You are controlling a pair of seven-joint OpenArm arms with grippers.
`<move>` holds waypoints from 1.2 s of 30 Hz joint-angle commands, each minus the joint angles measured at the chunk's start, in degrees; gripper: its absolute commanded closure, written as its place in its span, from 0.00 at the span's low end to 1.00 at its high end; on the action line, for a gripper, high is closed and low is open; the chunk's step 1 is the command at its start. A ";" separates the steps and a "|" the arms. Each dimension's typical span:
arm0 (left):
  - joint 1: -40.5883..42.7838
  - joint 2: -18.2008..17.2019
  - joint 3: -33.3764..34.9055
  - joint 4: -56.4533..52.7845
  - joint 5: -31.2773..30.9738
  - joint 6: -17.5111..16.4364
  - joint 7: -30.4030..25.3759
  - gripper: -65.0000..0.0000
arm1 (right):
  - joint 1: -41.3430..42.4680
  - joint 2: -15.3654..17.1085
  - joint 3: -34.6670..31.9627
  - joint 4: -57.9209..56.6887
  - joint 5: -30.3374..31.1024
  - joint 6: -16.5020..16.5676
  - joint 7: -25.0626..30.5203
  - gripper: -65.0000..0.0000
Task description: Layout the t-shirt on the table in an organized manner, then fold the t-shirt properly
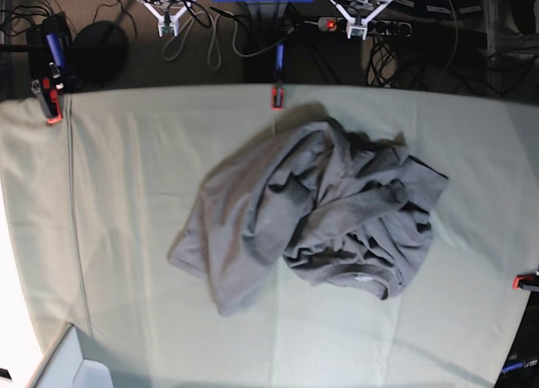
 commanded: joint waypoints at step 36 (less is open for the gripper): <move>28.99 -8.50 -2.28 45.13 -0.31 0.78 0.44 1.00 | -27.54 2.00 0.23 45.85 -0.16 1.46 -0.30 1.00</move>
